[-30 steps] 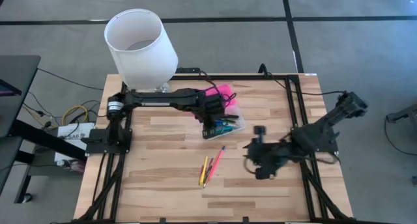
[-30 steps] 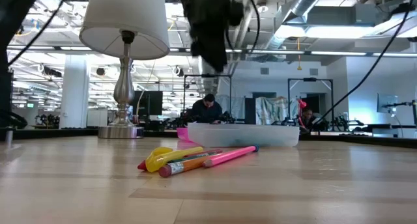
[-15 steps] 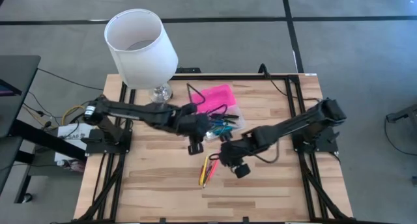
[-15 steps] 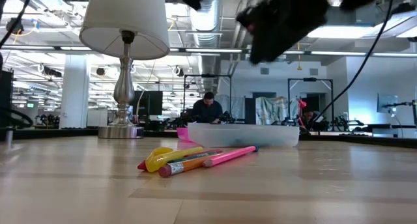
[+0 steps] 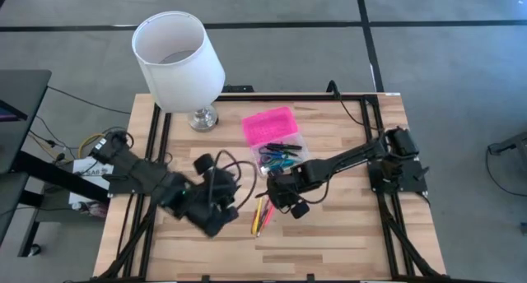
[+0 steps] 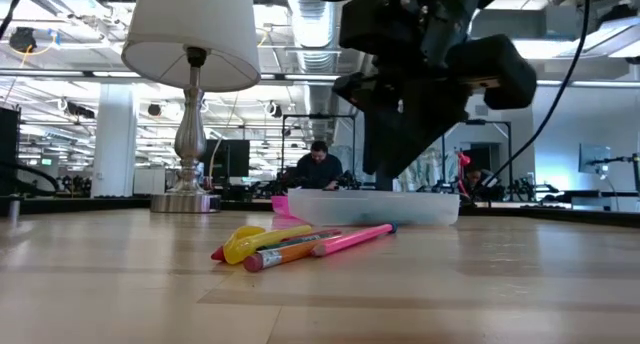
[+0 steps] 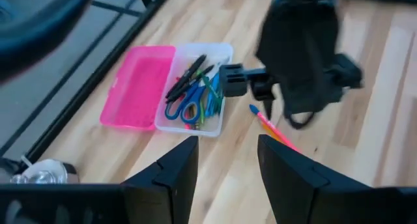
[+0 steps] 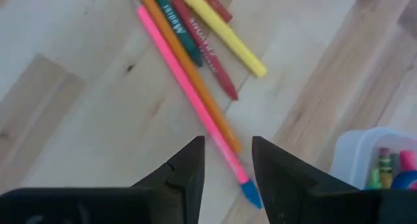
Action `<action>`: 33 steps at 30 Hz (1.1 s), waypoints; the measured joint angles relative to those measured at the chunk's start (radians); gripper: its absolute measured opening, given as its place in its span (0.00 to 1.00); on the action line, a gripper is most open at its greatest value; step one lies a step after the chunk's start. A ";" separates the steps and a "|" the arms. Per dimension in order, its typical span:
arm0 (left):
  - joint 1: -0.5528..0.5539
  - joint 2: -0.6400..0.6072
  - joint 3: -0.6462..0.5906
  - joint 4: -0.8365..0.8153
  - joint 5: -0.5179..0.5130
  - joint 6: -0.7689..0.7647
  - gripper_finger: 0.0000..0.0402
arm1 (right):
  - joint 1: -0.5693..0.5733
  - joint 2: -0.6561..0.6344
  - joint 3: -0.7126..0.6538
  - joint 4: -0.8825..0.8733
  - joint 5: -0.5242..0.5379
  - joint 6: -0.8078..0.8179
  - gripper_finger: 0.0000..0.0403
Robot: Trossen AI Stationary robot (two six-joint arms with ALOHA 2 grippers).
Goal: Pick & place school supplies into a supply box
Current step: Put the pink pencil into the pink supply box
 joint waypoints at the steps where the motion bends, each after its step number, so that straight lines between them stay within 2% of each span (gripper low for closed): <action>1: -0.023 0.000 0.000 -0.011 -0.027 -0.037 0.38 | -0.007 0.000 0.000 0.002 -0.005 -0.010 0.30; 7: -0.143 0.000 0.000 -0.061 -0.184 -0.219 0.38 | -0.052 0.001 0.000 0.004 -0.072 -0.051 0.30; 13: -0.216 0.001 0.000 -0.082 -0.258 -0.297 0.38 | -0.058 0.072 0.001 0.016 -0.103 -0.125 0.30; 24: -0.248 0.002 0.000 -0.093 -0.289 -0.331 0.38 | -0.068 0.129 0.001 -0.001 -0.094 -0.111 0.29; 33: -0.248 0.002 0.000 -0.102 -0.290 -0.331 0.38 | -0.079 0.127 0.005 -0.106 -0.092 -0.110 0.19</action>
